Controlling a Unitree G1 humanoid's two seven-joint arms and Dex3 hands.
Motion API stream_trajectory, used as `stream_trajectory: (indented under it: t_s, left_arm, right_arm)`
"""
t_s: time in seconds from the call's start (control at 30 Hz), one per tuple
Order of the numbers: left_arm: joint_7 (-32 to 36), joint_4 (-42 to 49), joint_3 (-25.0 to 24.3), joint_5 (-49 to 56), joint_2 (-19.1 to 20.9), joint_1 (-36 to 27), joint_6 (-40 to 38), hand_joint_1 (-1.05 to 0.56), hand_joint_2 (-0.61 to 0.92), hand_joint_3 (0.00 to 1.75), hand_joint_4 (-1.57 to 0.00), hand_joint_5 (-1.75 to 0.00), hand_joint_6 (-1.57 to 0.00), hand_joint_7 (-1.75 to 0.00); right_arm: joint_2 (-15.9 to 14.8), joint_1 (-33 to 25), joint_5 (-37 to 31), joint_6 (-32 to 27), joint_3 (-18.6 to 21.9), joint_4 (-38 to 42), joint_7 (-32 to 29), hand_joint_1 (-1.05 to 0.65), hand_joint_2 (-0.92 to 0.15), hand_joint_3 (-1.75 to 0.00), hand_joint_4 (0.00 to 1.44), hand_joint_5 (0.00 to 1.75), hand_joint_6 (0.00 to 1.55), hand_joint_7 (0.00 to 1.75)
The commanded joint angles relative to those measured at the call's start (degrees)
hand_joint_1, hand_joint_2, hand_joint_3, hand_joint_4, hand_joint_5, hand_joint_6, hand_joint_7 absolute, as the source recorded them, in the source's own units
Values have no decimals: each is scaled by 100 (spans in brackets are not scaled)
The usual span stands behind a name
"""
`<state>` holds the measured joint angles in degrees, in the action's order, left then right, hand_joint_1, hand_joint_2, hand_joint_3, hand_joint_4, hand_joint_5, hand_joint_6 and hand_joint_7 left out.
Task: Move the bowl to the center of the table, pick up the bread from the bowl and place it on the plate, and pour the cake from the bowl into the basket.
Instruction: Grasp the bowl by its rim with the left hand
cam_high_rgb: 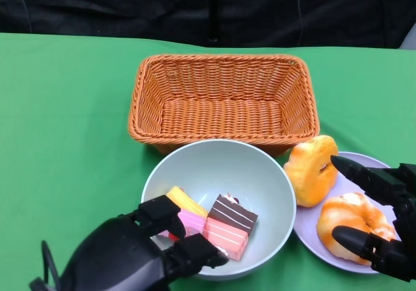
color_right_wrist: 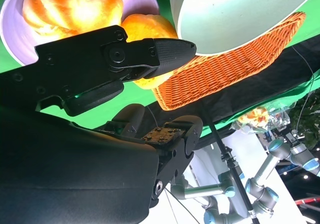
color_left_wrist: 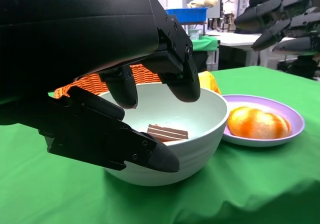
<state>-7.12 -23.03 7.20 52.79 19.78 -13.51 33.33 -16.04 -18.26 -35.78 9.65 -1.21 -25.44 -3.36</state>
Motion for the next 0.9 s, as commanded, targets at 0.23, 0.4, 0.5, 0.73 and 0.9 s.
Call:
stream_trajectory:
  t_s: [0.23,0.4,0.5,0.73,0.9]
  left_arm:
    - [-172,-54,457,482,-29,279,-819,-51,80,1,-32,-113,-60,-37]
    - [-361,57,688,478,105,434,-1065,-45,80,0,-46,-94,-72,-23]
    - [-495,188,823,492,191,571,-1202,-42,80,0,-55,-84,-81,-16]
    - [-769,590,1079,211,413,831,-1290,-36,86,1,-58,-91,-89,-11]
    - [-171,1273,1304,103,492,1106,-865,-31,85,0,-75,-93,-106,-12]
  right_arm:
    - [9,-4,19,-62,-9,-27,40,-55,-92,-26,26,75,48,8]
    - [-10,-8,20,-49,0,-24,38,-55,-92,-26,26,75,48,7]
    - [-12,-7,30,-44,6,-23,39,-55,-92,-26,26,75,48,7]
    - [-8,-31,58,-68,20,-58,63,-54,-92,-26,25,75,48,7]
    - [-19,-36,65,-92,18,-82,96,-54,-92,-27,26,75,49,7]
